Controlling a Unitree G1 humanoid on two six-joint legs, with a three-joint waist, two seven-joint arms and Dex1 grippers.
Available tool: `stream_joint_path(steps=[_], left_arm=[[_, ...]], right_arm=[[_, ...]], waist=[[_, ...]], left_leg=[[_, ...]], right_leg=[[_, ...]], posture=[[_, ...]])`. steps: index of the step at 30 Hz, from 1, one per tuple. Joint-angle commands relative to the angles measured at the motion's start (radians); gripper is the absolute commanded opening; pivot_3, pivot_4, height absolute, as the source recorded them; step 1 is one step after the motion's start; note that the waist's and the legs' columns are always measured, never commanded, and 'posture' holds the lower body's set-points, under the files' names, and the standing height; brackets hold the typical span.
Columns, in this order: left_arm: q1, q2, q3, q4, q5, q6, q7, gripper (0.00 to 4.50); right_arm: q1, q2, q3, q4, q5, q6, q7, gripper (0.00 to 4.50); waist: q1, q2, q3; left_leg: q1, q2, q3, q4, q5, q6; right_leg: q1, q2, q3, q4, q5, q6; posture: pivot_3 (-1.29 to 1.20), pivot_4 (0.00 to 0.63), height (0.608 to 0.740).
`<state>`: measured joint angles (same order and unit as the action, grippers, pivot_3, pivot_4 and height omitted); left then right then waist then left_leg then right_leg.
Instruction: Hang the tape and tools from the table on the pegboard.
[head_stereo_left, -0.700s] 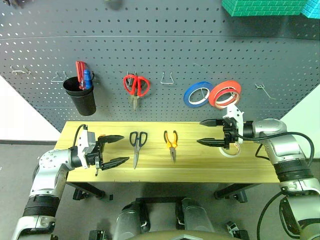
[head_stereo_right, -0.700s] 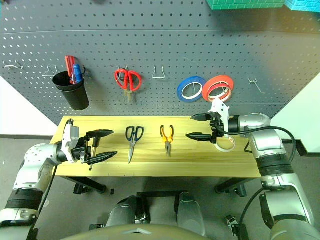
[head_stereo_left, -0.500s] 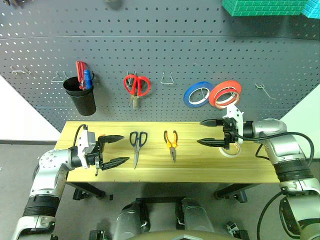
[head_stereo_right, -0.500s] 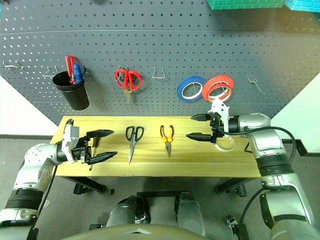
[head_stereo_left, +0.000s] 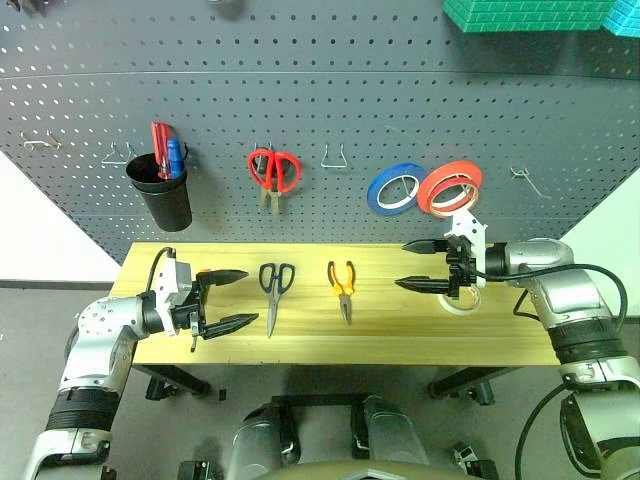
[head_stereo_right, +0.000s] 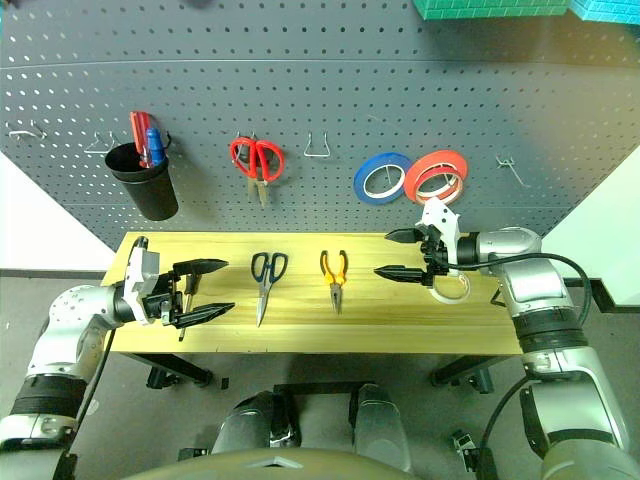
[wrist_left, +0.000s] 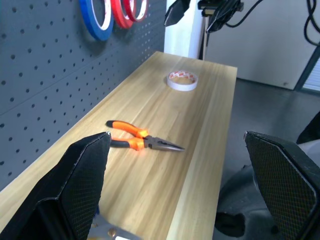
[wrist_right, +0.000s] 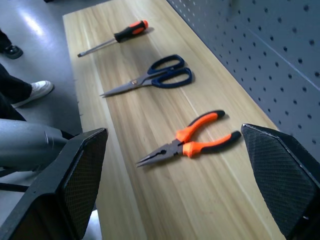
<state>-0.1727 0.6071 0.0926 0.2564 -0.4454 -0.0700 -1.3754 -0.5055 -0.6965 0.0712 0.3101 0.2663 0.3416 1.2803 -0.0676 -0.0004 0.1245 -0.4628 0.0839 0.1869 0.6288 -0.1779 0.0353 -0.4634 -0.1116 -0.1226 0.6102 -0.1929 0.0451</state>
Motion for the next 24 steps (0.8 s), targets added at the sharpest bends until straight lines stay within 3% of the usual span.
stream_joint_path(steps=[1,16,24], left_arm=[[-0.016,0.001,0.006,-0.012,-0.004,-0.017,-0.001,4.48],[-0.029,-0.004,-0.001,-0.009,0.005,-0.018,0.008,4.48],[-0.044,-0.006,-0.013,-0.016,0.056,0.0,0.091,4.48]], right_arm=[[0.003,-0.014,-0.016,-0.027,0.005,0.009,-0.012,4.5],[0.011,-0.021,-0.013,-0.021,-0.016,0.036,-0.041,4.5],[0.003,-0.027,-0.002,0.037,-0.077,0.016,-0.089,4.5]], waist=[[0.0,0.0,0.0],[-0.001,0.0,0.0],[-0.001,0.0,0.0]], left_leg=[[0.0,0.0,0.0,0.0,0.0,0.0],[0.0,0.0,0.0,0.0,0.0,0.0],[0.0,0.0,0.0,0.0,0.0,0.0]], right_leg=[[0.0,0.0,0.0,0.0,0.0,0.0],[0.0,0.0,0.0,0.0,0.0,0.0],[0.0,0.0,0.0,0.0,0.0,0.0]], posture=[[-0.08,0.11,0.73],[-0.07,0.094,0.73],[-0.07,0.104,0.73]])
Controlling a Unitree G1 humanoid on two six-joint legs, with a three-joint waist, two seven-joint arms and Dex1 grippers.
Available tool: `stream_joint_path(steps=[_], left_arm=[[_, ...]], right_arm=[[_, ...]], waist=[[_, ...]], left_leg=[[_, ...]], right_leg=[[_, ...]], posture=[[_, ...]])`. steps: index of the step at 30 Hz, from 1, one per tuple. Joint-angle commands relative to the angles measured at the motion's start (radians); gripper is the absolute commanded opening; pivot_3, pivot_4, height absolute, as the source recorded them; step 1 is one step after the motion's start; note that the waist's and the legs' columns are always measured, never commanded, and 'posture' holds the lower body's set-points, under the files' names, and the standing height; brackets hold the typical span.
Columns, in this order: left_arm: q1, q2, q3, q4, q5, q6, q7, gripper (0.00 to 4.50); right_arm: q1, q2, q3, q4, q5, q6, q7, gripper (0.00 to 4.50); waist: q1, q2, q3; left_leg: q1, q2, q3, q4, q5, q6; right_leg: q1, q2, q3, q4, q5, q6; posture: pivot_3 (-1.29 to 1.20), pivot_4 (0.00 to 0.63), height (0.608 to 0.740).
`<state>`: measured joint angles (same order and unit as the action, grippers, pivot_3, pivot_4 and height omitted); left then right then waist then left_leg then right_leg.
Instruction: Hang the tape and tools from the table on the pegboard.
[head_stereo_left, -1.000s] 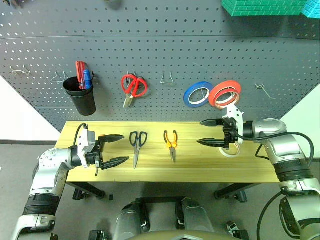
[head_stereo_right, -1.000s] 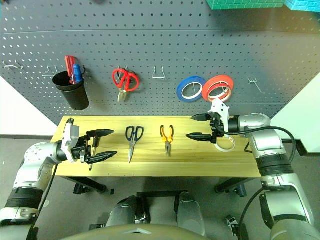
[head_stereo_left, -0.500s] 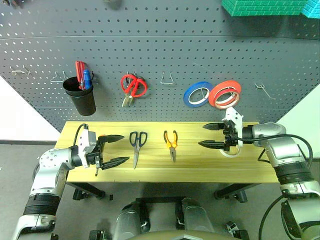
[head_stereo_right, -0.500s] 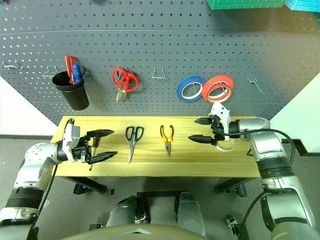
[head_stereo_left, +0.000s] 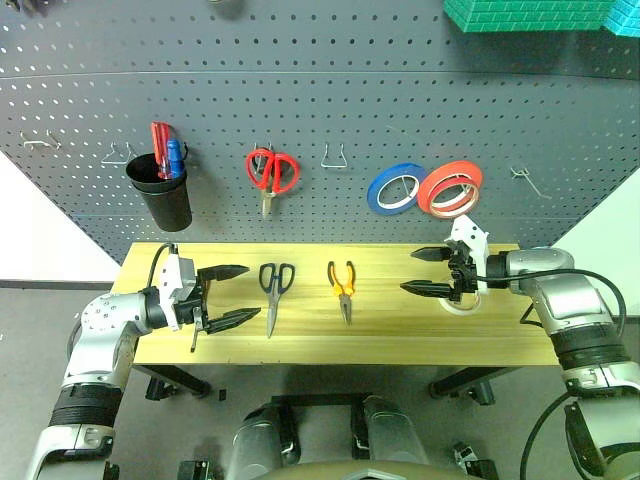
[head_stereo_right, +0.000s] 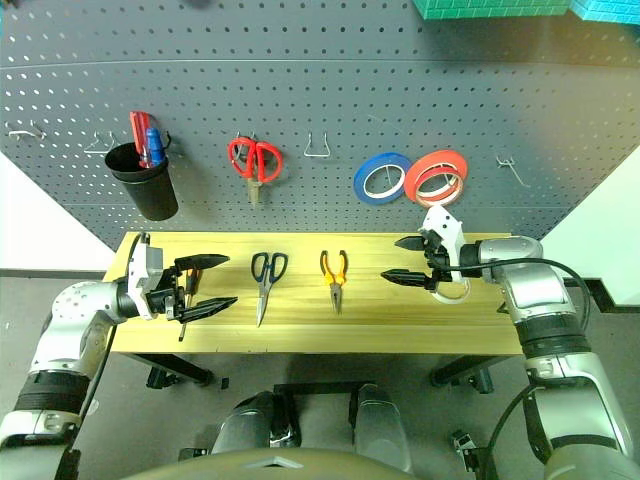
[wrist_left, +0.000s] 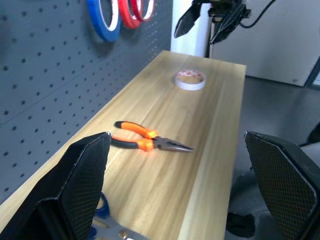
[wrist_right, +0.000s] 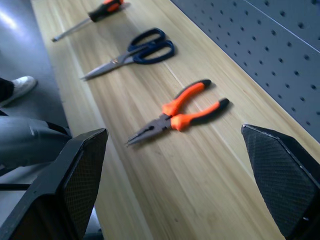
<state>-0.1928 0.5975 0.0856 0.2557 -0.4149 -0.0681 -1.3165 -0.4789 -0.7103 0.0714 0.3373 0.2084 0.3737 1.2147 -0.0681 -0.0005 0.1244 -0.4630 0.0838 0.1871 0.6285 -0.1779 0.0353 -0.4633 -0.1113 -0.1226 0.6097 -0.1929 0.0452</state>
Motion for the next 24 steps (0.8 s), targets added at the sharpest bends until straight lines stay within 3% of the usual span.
stream_joint_path(steps=[1,12,24], left_arm=[[-0.028,0.002,-0.01,-0.012,0.032,-0.005,0.038,4.48],[-0.095,-0.03,-0.112,-0.051,0.13,0.048,0.143,4.48],[-0.183,-0.067,-0.206,-0.134,0.239,0.186,0.295,4.48]], right_arm=[[-0.027,-0.012,-0.001,0.018,-0.027,-0.012,-0.031,4.5],[-0.046,-0.021,0.024,0.077,-0.109,0.073,-0.125,4.5],[-0.093,-0.007,0.032,0.174,-0.161,0.152,-0.239,4.5]], waist=[[0.0,0.0,0.0],[-0.001,-0.001,0.014],[-0.001,-0.001,0.104]], left_leg=[[0.0,0.0,0.0,0.0,0.0,0.0],[0.0,0.0,0.0,0.0,0.0,0.0],[-0.001,0.0,0.0,0.002,0.0,0.0]], right_leg=[[0.0,0.0,0.0,0.0,0.0,0.0],[0.0,0.0,0.0,0.0,0.0,0.0],[0.0,-0.003,0.0,0.004,0.0,0.0]], posture=[[-0.07,0.104,0.73],[-0.1,0.172,0.73],[-0.1,0.284,0.73]])
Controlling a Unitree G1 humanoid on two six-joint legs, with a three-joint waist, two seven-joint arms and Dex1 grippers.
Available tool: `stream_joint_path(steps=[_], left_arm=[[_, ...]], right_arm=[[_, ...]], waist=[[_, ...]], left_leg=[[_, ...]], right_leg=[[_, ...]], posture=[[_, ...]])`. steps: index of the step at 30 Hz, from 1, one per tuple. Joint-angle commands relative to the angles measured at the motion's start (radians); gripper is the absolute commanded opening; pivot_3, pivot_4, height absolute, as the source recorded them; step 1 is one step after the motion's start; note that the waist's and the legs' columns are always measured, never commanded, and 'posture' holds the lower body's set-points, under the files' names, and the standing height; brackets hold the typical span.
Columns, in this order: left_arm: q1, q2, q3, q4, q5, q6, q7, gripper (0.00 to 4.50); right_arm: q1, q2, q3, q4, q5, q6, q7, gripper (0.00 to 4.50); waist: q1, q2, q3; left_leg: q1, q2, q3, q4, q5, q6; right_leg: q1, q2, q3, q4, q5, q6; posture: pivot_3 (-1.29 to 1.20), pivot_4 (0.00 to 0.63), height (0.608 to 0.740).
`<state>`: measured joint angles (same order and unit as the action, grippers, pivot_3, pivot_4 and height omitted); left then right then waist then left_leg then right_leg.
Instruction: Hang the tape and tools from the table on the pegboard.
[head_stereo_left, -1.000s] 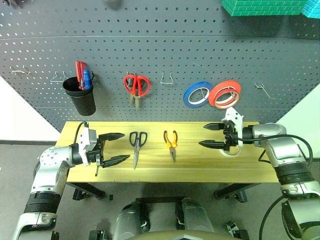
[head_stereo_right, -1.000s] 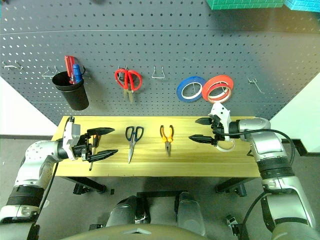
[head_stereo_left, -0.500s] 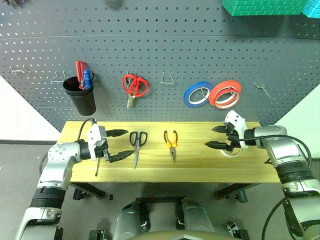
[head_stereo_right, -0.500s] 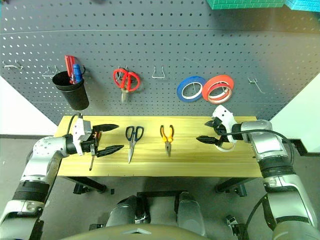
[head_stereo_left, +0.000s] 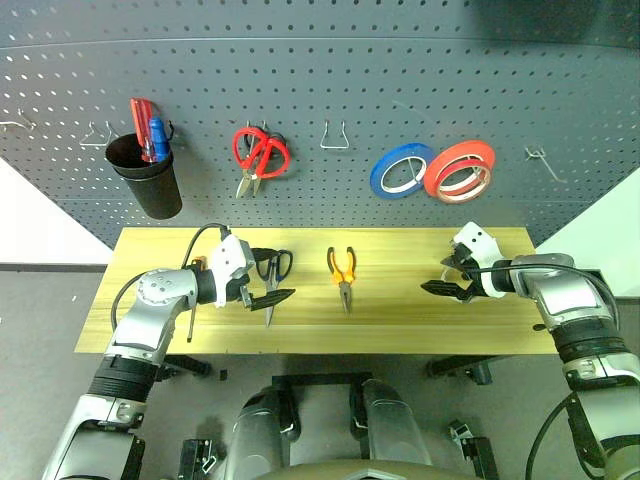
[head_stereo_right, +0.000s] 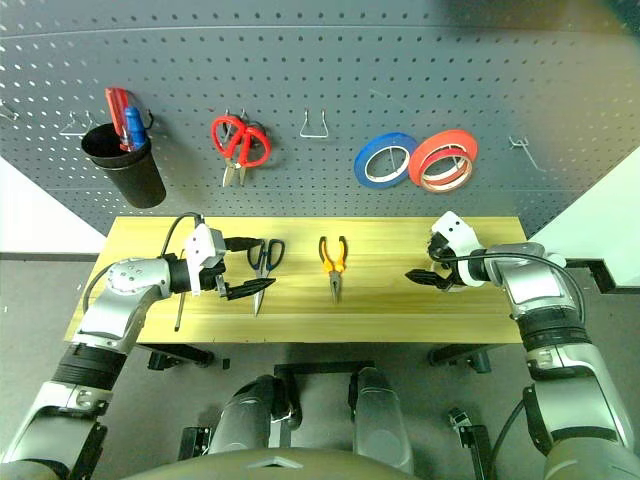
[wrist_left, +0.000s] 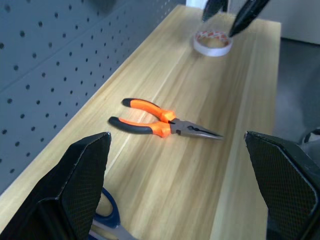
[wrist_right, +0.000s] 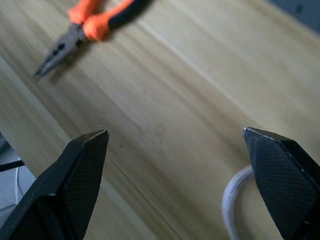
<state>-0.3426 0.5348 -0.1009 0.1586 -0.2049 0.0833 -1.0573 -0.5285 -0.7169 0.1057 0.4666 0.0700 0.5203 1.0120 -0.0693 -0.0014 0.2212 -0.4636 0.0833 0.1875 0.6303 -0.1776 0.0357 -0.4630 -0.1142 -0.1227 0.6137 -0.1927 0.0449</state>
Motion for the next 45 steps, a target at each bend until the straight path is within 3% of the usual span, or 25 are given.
stream_joint_path(steps=[1,11,26,29,40,45], left_arm=[[-0.043,-0.01,-0.03,-0.04,0.035,0.05,0.043,4.48],[-0.189,-0.112,-0.131,0.017,0.085,0.126,0.084,4.48],[-0.331,-0.23,-0.223,0.176,0.171,0.126,0.092,4.48],[-0.33,-0.234,-0.23,0.169,0.178,0.141,0.081,4.5],[-0.317,-0.219,-0.23,0.118,0.165,0.18,0.067,4.5],[-0.301,-0.195,-0.227,0.077,0.148,0.193,0.025,4.5]], right_arm=[[-0.054,0.002,-0.001,0.067,-0.029,0.002,-0.046,4.5],[-0.128,0.01,0.003,0.229,-0.076,-0.014,-0.104,4.5],[-0.161,0.043,0.021,0.336,-0.123,-0.027,-0.146,4.5],[-0.157,0.045,0.039,0.334,-0.133,-0.031,-0.128,3.88],[-0.167,0.054,0.081,0.362,-0.185,-0.06,-0.142,0.09],[-0.142,0.049,0.082,0.304,-0.18,-0.053,-0.12,0.04]], waist=[[0.0,-0.001,0.014],[0.001,-0.003,0.064],[-0.002,-0.004,0.093],[-0.002,-0.004,0.097],[-0.002,-0.005,0.098],[-0.002,-0.005,0.098]], left_leg=[[-0.001,0.0,0.0,0.0,0.0,0.0],[-0.002,0.0,0.0,0.002,0.0,0.0],[-0.003,-0.001,0.001,0.003,0.002,0.002],[-0.003,-0.001,0.001,0.003,0.002,0.002],[-0.003,-0.001,0.001,0.003,0.001,0.001],[-0.003,-0.001,0.001,0.003,0.001,0.001]], right_leg=[[0.001,0.0,0.0,0.0,0.0,-0.001],[0.001,-0.001,0.0,0.003,0.001,-0.001],[-0.001,-0.002,0.0,0.007,-0.001,0.002],[-0.001,-0.002,0.0,0.007,-0.001,0.002],[-0.001,-0.002,0.0,0.007,-0.001,0.003],[-0.001,-0.002,0.0,0.007,-0.001,0.003]], posture=[[-0.1,0.292,0.73],[-0.11,0.341,0.73],[-0.12,0.361,0.73],[-0.12,0.361,0.73],[-0.1,0.343,0.73],[-0.11,0.308,0.73]])
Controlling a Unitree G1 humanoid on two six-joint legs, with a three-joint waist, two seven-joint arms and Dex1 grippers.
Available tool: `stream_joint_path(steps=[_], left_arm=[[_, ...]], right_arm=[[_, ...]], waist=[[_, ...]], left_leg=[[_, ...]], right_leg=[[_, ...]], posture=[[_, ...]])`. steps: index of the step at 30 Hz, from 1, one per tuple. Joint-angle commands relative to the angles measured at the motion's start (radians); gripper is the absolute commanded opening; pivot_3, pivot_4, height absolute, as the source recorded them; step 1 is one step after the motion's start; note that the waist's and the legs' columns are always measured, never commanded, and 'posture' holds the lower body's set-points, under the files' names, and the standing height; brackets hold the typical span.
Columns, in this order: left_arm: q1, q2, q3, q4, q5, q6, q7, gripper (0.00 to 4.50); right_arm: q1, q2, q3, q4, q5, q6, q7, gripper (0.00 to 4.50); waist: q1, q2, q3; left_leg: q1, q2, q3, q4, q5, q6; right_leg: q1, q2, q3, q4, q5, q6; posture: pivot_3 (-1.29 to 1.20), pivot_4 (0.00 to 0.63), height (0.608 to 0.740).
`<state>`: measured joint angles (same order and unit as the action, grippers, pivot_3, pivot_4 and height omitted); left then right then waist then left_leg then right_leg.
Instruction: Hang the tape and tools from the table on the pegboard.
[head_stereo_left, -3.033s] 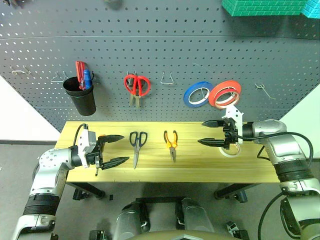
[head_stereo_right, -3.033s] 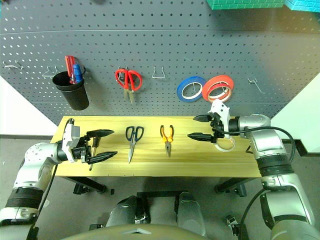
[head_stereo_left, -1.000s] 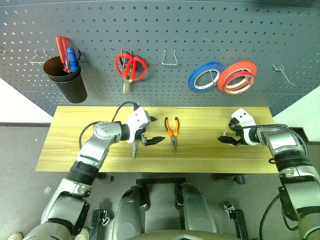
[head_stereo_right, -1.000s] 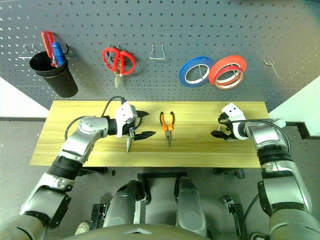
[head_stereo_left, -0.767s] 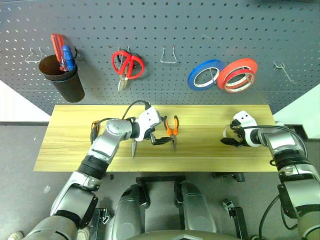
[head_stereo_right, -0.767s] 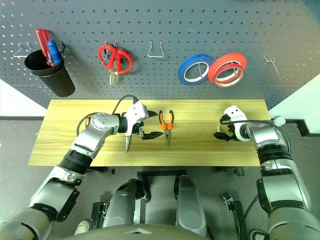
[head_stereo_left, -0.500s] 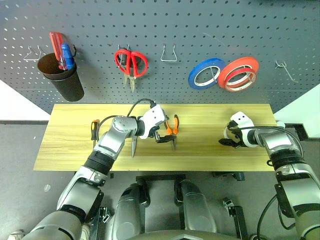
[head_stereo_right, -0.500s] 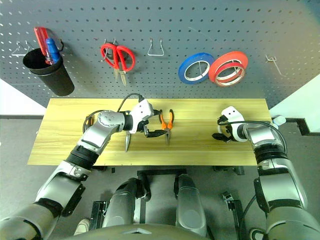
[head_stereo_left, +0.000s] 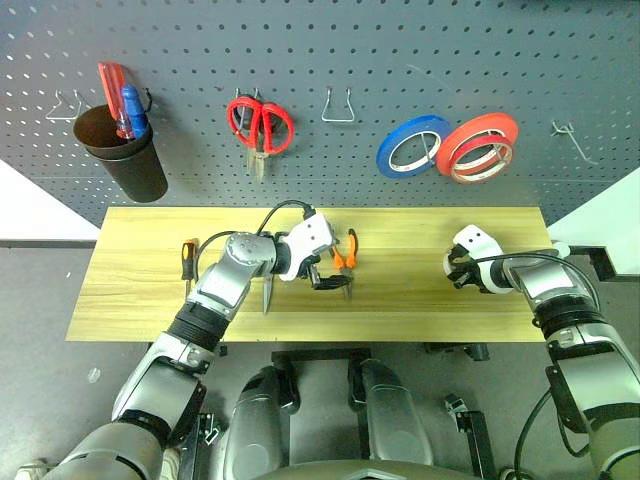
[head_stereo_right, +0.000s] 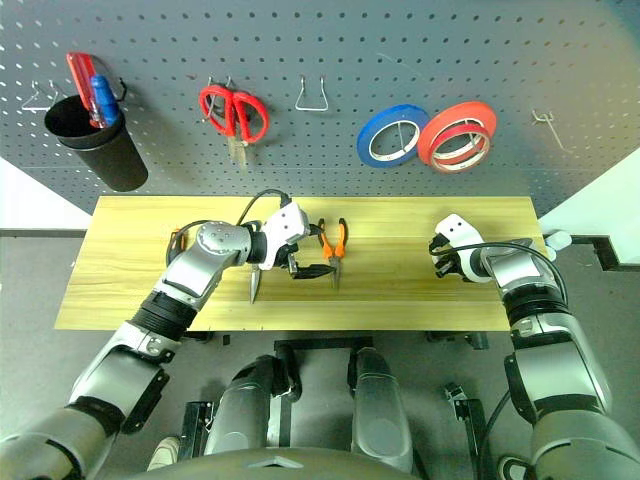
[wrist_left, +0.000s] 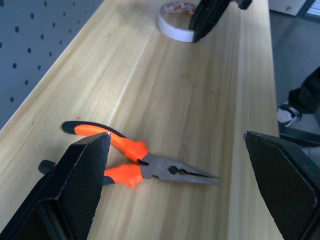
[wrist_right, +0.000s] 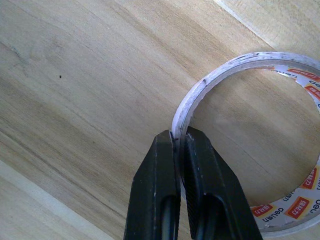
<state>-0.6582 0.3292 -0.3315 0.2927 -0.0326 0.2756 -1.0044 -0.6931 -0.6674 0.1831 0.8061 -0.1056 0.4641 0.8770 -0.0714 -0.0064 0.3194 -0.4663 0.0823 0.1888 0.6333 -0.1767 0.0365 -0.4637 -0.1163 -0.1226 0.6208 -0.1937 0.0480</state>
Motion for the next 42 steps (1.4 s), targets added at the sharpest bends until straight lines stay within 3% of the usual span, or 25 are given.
stream_joint_path(steps=[1,9,17,21,24,31,42], left_arm=[[0.017,0.014,0.011,-0.072,-0.035,0.005,-0.038,4.5],[0.05,0.078,0.072,-0.137,-0.107,-0.057,-0.106,4.5],[0.09,0.13,0.171,-0.22,-0.248,-0.064,-0.195,4.5],[0.1,0.165,0.216,-0.253,-0.316,-0.057,-0.24,4.5],[0.121,0.201,0.255,-0.288,-0.364,-0.051,-0.271,4.5],[0.124,0.221,0.321,-0.321,-0.442,-0.029,-0.249,4.5],[0.066,0.2,0.366,-0.259,-0.444,-0.068,-0.178,4.5]], right_arm=[[0.03,-0.006,-0.001,-0.055,0.002,0.009,0.02,0.04],[0.177,-0.116,-0.119,-0.395,0.125,0.099,0.119,0.04],[0.39,-0.2,-0.36,-0.795,0.341,0.118,0.19,0.04],[0.459,-0.216,-0.457,-0.874,0.421,0.097,0.214,0.04],[0.489,-0.213,-0.539,-0.92,0.487,0.078,0.217,0.04],[0.425,-0.2,-0.6,-0.907,0.529,-0.017,0.153,0.04],[0.214,-0.182,-0.448,-0.585,0.366,-0.247,0.028,0.04]], waist=[[0.0,0.0,0.0],[0.001,0.003,-0.004],[-0.012,0.006,-0.027],[-0.032,0.006,-0.064],[-0.044,0.01,-0.096],[-0.063,0.011,-0.153],[-0.06,0.01,-0.182]], left_leg=[[0.0,0.0,0.0,0.0,0.0,0.0],[-0.004,0.0,0.0,0.002,0.0,0.0],[-0.014,0.0,-0.002,0.015,-0.003,0.004],[-0.015,0.0,-0.003,0.015,-0.005,0.006],[-0.02,0.007,-0.004,0.008,-0.005,0.007],[-0.016,0.004,-0.002,0.008,-0.006,0.007],[-0.013,0.003,0.0,0.012,-0.006,0.007]], right_leg=[[0.0,0.0,0.0,0.0,0.0,0.0],[-0.002,0.001,-0.001,0.0,0.004,0.001],[-0.004,0.003,-0.003,-0.002,0.011,0.01],[0.001,0.004,-0.004,-0.013,0.014,0.009],[0.006,0.013,-0.006,-0.037,0.028,0.006],[0.005,0.015,-0.003,-0.038,0.027,0.008],[0.006,0.015,0.0,-0.031,0.026,0.01]], posture=[[-0.11,0.302,0.73],[-0.17,0.217,0.73],[-0.23,0.123,0.73],[-0.24,0.089,0.73],[-0.24,0.051,0.73],[-0.23,0.02,0.73],[-0.2,0.011,0.73]])
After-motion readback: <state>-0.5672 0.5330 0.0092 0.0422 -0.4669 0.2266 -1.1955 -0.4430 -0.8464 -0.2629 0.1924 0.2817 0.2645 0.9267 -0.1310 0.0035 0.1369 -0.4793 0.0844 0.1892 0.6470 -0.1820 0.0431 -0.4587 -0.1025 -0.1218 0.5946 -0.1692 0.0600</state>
